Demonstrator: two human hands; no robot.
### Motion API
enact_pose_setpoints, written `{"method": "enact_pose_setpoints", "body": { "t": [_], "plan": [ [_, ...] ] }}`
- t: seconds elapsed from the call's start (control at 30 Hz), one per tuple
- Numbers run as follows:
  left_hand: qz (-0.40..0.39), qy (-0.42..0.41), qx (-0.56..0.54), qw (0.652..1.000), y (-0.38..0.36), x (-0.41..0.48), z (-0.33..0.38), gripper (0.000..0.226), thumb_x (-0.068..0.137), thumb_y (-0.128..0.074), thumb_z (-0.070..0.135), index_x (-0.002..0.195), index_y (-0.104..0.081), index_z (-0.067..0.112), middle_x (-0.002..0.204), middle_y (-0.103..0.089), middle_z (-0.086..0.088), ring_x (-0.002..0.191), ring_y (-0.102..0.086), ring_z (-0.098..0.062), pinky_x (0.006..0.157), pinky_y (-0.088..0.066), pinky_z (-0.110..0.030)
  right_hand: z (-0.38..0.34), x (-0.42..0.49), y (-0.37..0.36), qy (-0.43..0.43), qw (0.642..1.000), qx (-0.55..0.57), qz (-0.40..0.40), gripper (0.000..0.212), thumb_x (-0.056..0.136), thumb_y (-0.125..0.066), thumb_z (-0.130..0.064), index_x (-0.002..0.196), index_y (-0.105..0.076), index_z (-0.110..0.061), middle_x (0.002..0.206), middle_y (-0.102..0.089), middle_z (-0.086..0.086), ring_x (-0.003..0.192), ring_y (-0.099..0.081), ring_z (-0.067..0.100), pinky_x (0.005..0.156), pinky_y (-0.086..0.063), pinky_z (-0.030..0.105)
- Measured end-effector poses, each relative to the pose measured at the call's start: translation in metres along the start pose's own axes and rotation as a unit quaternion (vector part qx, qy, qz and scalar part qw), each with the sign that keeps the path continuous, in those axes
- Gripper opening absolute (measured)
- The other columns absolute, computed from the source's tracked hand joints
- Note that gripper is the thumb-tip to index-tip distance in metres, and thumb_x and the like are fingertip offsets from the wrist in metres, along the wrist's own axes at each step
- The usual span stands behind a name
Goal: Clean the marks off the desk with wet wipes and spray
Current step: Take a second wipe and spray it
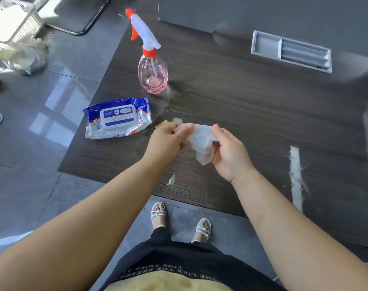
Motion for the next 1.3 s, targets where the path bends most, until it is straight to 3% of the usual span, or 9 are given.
{"method": "enact_pose_setpoints", "body": {
  "t": [0.1, 0.2, 0.33, 0.5, 0.73, 0.9, 1.03, 1.13, 1.3],
  "plan": [
    [0.027, -0.005, -0.005, 1.000, 0.000, -0.001, 0.003, 0.022, 0.092, -0.055, 0.025, 0.071, -0.059, 0.017, 0.075, -0.058, -0.003, 0.071, -0.054, -0.017, 0.071, -0.048, -0.032, -0.004, -0.008, -0.008, -0.030, 0.997, -0.030, -0.064, 0.047, 0.084, -0.060, -0.035, 0.115, -0.056, -0.001, 0.103, -0.063, 0.014, 0.091, -0.061, 0.022, 0.072, -0.052, 0.029],
    [0.010, 0.053, -0.093, 0.994, -0.008, -0.002, -0.002, 0.021, 0.090, -0.048, 0.014, 0.071, -0.055, 0.015, 0.075, -0.060, -0.003, 0.077, -0.058, -0.021, 0.076, -0.049, -0.034, -0.018, -0.013, -0.006, -0.024, 0.994, -0.059, -0.087, 0.022, 0.081, -0.064, -0.007, 0.101, -0.055, -0.010, 0.092, -0.064, 0.006, 0.075, -0.064, 0.013, 0.059, -0.053, 0.023],
    [-0.165, 0.198, -0.203, 0.945, -0.045, -0.022, -0.011, 0.019, 0.082, -0.042, 0.024, 0.079, -0.053, 0.010, 0.075, -0.061, -0.008, 0.069, -0.060, -0.022, 0.070, -0.049, -0.032, -0.049, -0.018, -0.006, 0.053, 0.983, -0.147, -0.094, 0.021, 0.082, -0.064, -0.002, 0.093, -0.057, -0.018, 0.087, -0.064, 0.002, 0.077, -0.060, 0.014, 0.067, -0.048, 0.024],
    [-0.337, 0.211, -0.123, 0.909, -0.079, -0.041, -0.011, 0.069, 0.042, -0.080, 0.064, 0.095, -0.070, 0.021, 0.087, -0.066, 0.000, 0.075, -0.063, -0.011, 0.069, -0.055, -0.030, -0.065, -0.030, -0.024, 0.117, 0.950, -0.257, -0.132, 0.019, 0.078, -0.071, -0.009, 0.091, -0.064, -0.020, 0.084, -0.067, 0.002, 0.080, -0.060, 0.016, 0.073, -0.045, 0.030],
    [-0.204, 0.182, -0.126, 0.954, -0.057, -0.017, -0.025, 0.030, 0.070, -0.075, 0.020, 0.095, -0.060, 0.012, 0.089, -0.063, -0.007, 0.075, -0.061, -0.017, 0.061, -0.051, -0.026, -0.074, -0.029, 0.007, 0.108, 0.945, -0.297, -0.083, 0.021, 0.077, -0.073, -0.007, 0.090, -0.063, -0.019, 0.075, -0.063, -0.003, 0.067, -0.058, 0.010, 0.060, -0.046, 0.018],
    [-0.069, 0.128, -0.075, 0.986, -0.036, -0.011, -0.021, 0.007, 0.083, -0.064, 0.007, 0.088, -0.060, 0.008, 0.090, -0.066, -0.009, 0.084, -0.063, -0.022, 0.083, -0.053, -0.035, -0.060, -0.019, 0.033, 0.054, 0.965, -0.250, -0.055, 0.022, 0.077, -0.070, 0.001, 0.088, -0.062, -0.016, 0.077, -0.061, 0.001, 0.064, -0.058, 0.013, 0.056, -0.047, 0.023],
    [0.025, 0.064, 0.035, 0.997, -0.020, -0.004, -0.018, 0.012, 0.089, -0.058, 0.006, 0.098, -0.056, 0.014, 0.095, -0.068, -0.011, 0.088, -0.067, -0.023, 0.085, -0.055, -0.040, -0.055, -0.013, 0.043, 0.055, 0.961, -0.268, -0.043, 0.019, 0.081, -0.068, 0.000, 0.086, -0.061, -0.017, 0.080, -0.057, 0.003, 0.070, -0.056, 0.014, 0.060, -0.047, 0.020],
    [0.045, 0.061, -0.036, 0.996, -0.027, -0.002, -0.017, 0.027, 0.092, -0.045, 0.000, 0.108, -0.051, 0.021, 0.087, -0.061, -0.006, 0.082, -0.065, -0.023, 0.076, -0.057, -0.038, -0.053, -0.009, 0.045, 0.065, 0.949, -0.304, -0.046, 0.019, 0.082, -0.068, -0.004, 0.087, -0.059, -0.019, 0.082, -0.055, 0.003, 0.075, -0.054, 0.014, 0.060, -0.048, 0.024],
    [0.063, 0.075, -0.111, 0.989, -0.037, 0.001, -0.014, 0.027, 0.092, -0.038, -0.002, 0.083, -0.056, 0.016, 0.090, -0.058, -0.010, 0.076, -0.061, -0.023, 0.060, -0.053, -0.034, -0.058, -0.006, 0.053, 0.066, 0.953, -0.296, -0.023, 0.022, 0.081, -0.068, 0.001, 0.089, -0.057, -0.017, 0.076, -0.051, 0.001, 0.072, -0.058, 0.014, 0.068, -0.058, 0.033]
  ]
}}
Point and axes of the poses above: each hand's wrist, its own x-axis towards the middle knuckle, its own y-axis out of the back of the hand, z = x × y, the point moved 10 cm from there along x, towards the middle knuckle
